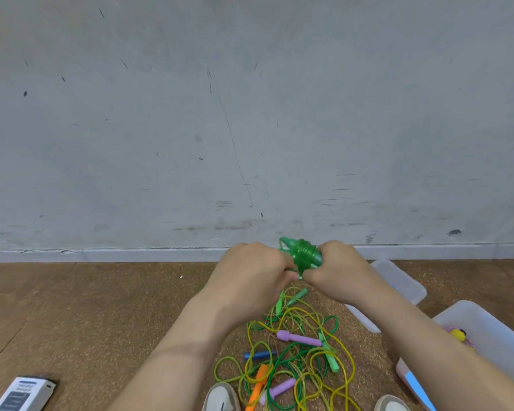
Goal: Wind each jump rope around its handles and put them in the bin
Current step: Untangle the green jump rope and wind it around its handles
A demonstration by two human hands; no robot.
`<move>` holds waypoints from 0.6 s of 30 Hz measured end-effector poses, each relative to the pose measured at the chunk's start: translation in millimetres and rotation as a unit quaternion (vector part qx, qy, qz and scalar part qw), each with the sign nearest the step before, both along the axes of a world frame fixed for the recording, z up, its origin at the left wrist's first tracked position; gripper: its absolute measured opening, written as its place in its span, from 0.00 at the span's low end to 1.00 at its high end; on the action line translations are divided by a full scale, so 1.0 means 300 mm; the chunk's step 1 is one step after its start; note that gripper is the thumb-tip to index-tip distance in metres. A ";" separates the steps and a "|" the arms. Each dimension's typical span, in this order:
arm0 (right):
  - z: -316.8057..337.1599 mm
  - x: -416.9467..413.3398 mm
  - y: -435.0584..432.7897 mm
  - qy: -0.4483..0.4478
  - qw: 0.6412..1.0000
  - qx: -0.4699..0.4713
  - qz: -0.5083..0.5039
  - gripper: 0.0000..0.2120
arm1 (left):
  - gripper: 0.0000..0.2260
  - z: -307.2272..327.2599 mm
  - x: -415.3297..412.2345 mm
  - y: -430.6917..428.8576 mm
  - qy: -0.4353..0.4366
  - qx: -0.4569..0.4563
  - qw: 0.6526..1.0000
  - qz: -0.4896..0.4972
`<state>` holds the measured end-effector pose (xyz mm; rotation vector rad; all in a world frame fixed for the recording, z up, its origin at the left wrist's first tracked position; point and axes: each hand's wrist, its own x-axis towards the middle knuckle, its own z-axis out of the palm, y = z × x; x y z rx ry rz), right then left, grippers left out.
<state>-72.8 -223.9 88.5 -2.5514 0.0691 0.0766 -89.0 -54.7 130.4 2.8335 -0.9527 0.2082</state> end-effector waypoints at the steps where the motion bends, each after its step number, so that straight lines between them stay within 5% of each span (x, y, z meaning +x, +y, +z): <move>1: -0.002 0.000 0.004 0.007 0.999 -0.033 0.009 0.10 | 0.11 0.003 0.001 0.002 0.000 -0.006 1.000 0.000; 8: 0.032 -0.033 0.049 0.075 0.983 -0.120 0.114 0.10 | 0.07 0.020 0.036 0.054 0.045 -0.061 0.997 0.026; 12: 0.077 -0.072 0.062 0.019 0.961 -0.175 0.211 0.10 | 0.05 0.019 0.042 0.078 0.115 -0.114 0.986 0.034; 18: 0.127 -0.129 0.071 0.013 0.947 -0.136 0.289 0.14 | 0.05 0.020 0.055 0.126 0.295 -0.276 0.914 0.043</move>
